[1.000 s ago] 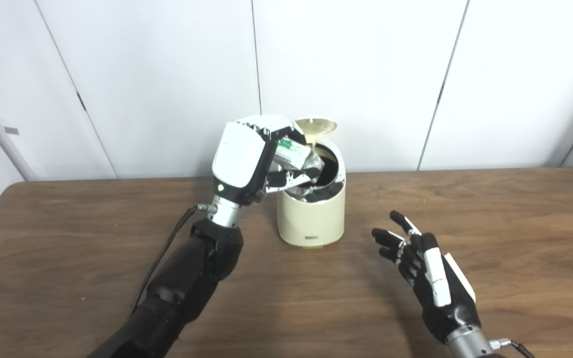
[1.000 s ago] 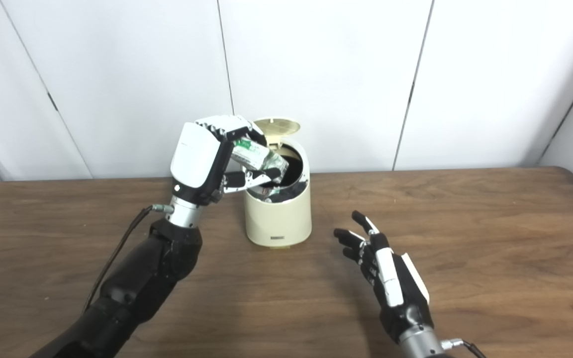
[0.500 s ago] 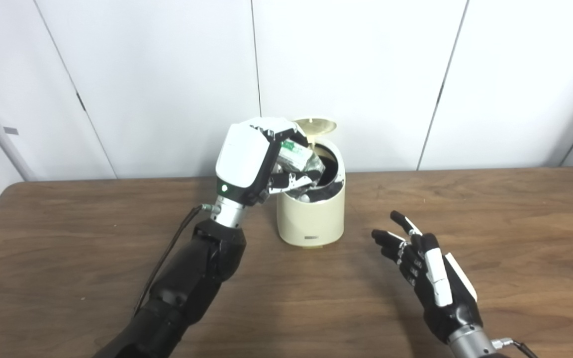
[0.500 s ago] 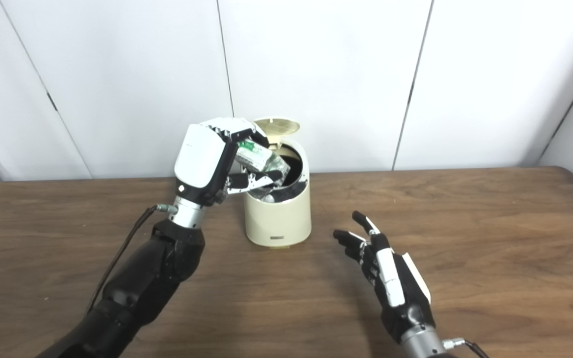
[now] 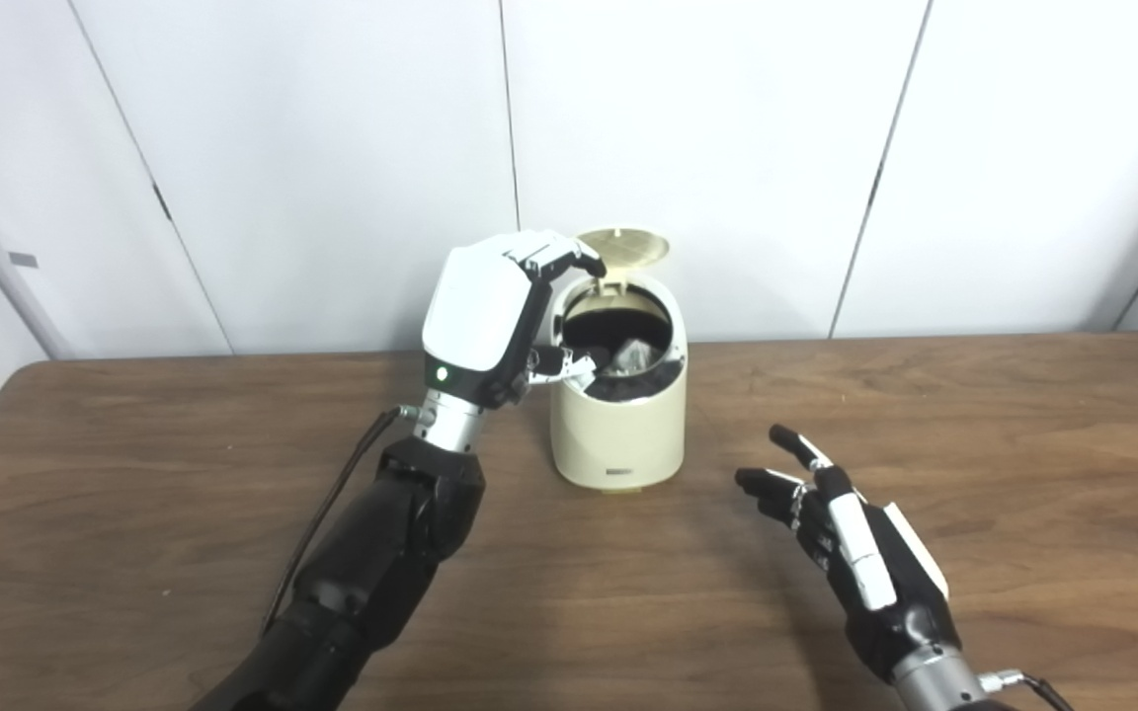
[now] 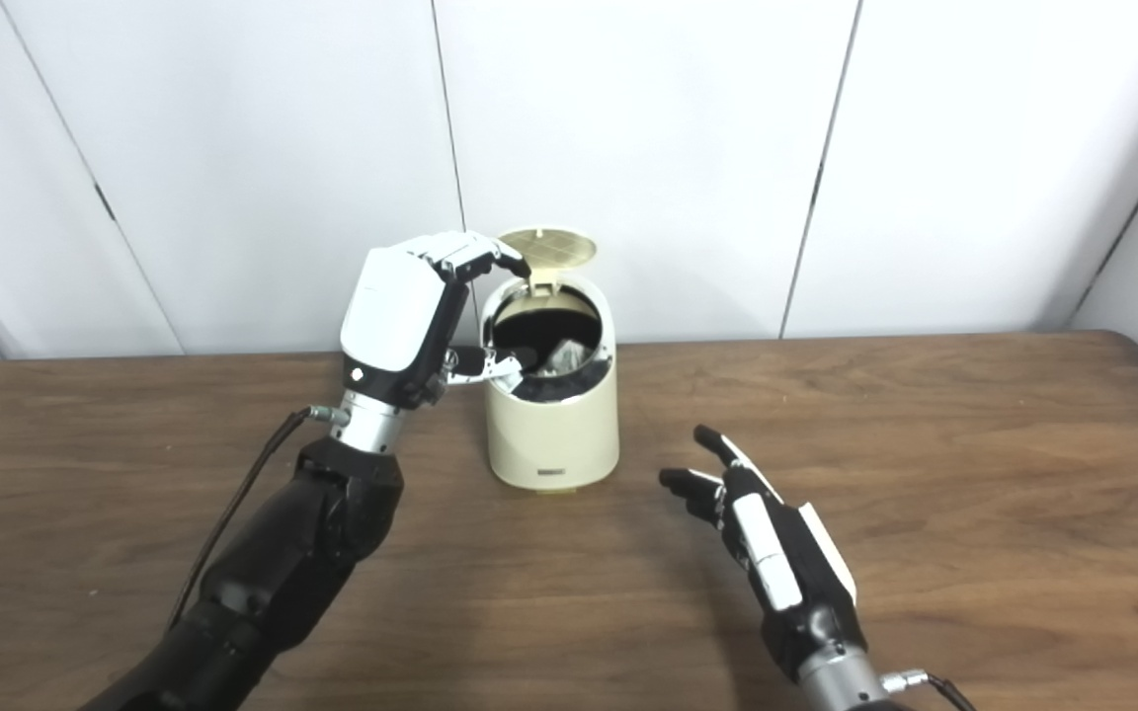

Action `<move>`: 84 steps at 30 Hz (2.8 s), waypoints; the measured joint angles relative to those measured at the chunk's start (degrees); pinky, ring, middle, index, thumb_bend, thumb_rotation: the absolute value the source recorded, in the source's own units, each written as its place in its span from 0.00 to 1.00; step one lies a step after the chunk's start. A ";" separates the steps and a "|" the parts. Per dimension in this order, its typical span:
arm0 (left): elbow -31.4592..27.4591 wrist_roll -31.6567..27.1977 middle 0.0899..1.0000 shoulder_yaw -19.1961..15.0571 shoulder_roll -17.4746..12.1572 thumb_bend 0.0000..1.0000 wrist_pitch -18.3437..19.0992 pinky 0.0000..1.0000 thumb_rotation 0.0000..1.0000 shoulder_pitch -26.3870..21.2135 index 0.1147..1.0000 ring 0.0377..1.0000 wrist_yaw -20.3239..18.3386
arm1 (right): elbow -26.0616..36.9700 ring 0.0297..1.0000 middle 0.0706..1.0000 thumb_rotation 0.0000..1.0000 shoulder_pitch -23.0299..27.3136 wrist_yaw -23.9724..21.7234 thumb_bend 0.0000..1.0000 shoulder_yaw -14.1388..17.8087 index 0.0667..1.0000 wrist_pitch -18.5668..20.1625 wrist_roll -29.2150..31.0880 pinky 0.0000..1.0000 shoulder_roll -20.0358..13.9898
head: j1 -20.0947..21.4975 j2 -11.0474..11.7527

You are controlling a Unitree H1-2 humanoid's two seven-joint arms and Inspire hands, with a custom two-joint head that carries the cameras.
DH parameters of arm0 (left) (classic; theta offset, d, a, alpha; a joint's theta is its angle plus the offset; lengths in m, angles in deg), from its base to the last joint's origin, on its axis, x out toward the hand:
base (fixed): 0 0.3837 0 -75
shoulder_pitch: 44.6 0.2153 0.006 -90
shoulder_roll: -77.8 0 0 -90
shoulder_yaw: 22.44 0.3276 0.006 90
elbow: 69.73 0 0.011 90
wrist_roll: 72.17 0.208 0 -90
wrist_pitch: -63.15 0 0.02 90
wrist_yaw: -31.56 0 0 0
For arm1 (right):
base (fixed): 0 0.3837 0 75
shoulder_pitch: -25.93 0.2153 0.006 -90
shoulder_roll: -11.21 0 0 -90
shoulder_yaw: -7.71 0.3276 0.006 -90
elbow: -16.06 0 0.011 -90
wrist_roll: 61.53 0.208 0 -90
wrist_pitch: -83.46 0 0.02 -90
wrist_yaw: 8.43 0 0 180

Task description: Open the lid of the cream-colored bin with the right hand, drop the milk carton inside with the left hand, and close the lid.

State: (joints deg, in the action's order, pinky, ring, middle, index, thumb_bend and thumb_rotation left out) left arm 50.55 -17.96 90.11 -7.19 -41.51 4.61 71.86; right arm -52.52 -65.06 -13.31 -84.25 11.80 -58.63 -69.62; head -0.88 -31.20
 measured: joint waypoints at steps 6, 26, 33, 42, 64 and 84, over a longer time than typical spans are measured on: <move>1.14 -0.49 0.44 -0.06 0.00 0.60 -2.58 0.45 0.01 -0.23 0.44 0.47 0.95 | 0.00 0.78 0.70 0.85 0.11 0.00 0.52 0.01 0.85 -0.01 -0.10 0.81 0.07 | 0.00 0.09; -9.08 -9.19 0.45 -4.92 -0.16 0.48 -11.16 0.35 0.00 4.80 0.41 0.42 2.25 | 1.01 0.84 0.75 0.80 1.42 0.72 0.61 3.05 0.86 3.00 5.29 0.82 2.55 | 0.26 -0.53; -25.36 -25.28 0.49 -14.13 3.00 0.47 4.48 0.31 0.00 13.16 0.45 0.42 -15.28 | 1.53 0.90 0.90 0.81 7.89 1.98 0.61 4.00 0.87 3.43 3.82 0.84 1.67 | 0.79 -0.70; -35.99 -35.84 0.63 -20.27 2.84 0.57 20.16 0.53 0.54 21.57 0.67 0.57 -29.36 | 0.65 0.93 0.94 0.81 16.87 1.41 0.59 0.96 0.91 3.88 -3.29 0.85 -3.22 | 1.32 -1.32; -36.33 -47.91 0.98 -22.09 6.22 0.49 22.59 0.98 0.85 34.46 0.99 1.00 -38.02 | -12.72 0.93 0.96 0.80 35.25 -2.11 0.55 -10.33 0.95 2.05 -26.88 0.84 -10.89 | 3.60 1.32; -34.34 -51.54 0.98 -24.07 10.06 0.46 20.60 0.93 0.83 35.16 1.00 0.92 -37.60 | -20.16 1.00 0.96 0.81 42.38 -6.30 0.60 -19.04 0.91 -3.05 -42.90 0.97 -11.42 | 2.46 1.67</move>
State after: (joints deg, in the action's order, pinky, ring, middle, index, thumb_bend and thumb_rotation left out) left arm 16.20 -69.50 66.04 2.87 -20.91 39.77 34.27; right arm -72.68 -22.68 -19.61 -103.29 8.74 -101.53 -81.05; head 1.58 -29.53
